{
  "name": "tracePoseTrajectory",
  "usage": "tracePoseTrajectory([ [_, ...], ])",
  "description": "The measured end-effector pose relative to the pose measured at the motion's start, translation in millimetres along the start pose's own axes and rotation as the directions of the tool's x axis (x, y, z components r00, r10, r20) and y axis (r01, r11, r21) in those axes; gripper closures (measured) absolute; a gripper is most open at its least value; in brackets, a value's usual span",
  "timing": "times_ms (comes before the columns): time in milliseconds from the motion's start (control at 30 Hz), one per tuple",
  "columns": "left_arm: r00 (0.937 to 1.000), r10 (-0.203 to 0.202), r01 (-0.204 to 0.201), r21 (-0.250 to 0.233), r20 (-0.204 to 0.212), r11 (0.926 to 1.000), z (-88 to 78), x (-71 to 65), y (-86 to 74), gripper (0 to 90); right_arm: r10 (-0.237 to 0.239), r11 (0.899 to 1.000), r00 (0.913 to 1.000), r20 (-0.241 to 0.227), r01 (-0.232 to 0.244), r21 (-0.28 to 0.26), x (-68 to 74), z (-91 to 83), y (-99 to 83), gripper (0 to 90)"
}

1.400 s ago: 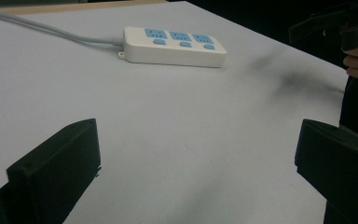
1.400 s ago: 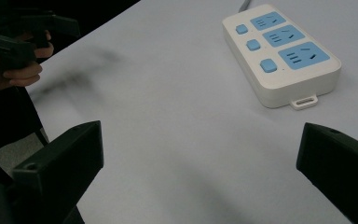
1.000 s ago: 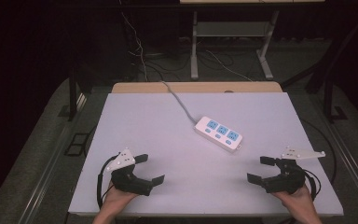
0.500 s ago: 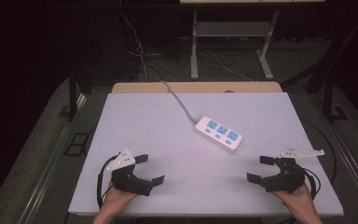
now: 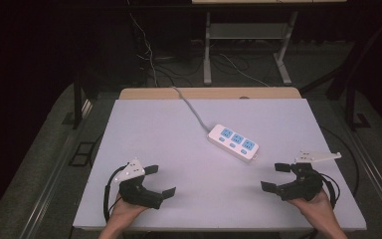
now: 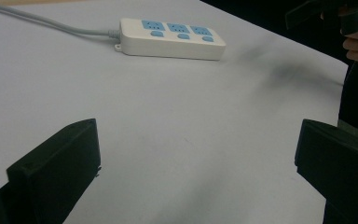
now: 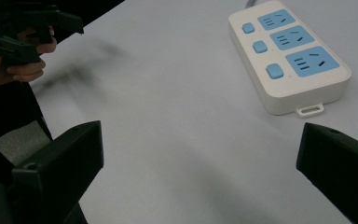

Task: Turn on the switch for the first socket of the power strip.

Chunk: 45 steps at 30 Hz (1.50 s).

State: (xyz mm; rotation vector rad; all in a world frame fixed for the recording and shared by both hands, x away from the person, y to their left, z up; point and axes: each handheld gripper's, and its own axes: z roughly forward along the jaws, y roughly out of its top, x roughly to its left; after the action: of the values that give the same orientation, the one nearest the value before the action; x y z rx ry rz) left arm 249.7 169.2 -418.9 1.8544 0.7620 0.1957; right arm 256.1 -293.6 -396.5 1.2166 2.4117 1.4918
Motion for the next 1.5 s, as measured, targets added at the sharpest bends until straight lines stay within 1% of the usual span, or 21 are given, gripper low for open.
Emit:
tracePoseTrajectory([
  [300,1.0,-0.005,0.005,0.004,-0.002,1.0,0.4,0.1,-0.4,0.0,-0.011,0.999,0.9998,-0.019,0.012,0.051,-0.1,7.6,8.5,0.2],
  [767,1.0,-0.002,0.002,0.013,0.001,0.9999,0.9,0.5,-0.9,0.0,-0.039,0.996,0.9988,-0.031,0.042,0.077,1.8,11.8,30.4,0.2],
  [1167,1.0,-0.004,0.004,0.014,-0.001,0.9999,0.9,1.1,-1.0,0.0,-0.061,0.991,0.9971,-0.045,0.066,0.118,2.2,21.6,43.4,0.2],
  [1433,1.0,-0.003,0.003,0.017,0.0,0.9998,1.5,1.3,-1.0,0.0,-0.079,0.987,0.9955,-0.051,0.086,0.135,3.1,26.9,52.8,0.2],
  [1500,1.0,-0.001,0.001,0.018,0.001,0.9998,1.9,1.3,-1.1,0.0,-0.09,0.985,0.9945,-0.052,0.097,0.143,4.3,29.2,59.0,0.2],
])
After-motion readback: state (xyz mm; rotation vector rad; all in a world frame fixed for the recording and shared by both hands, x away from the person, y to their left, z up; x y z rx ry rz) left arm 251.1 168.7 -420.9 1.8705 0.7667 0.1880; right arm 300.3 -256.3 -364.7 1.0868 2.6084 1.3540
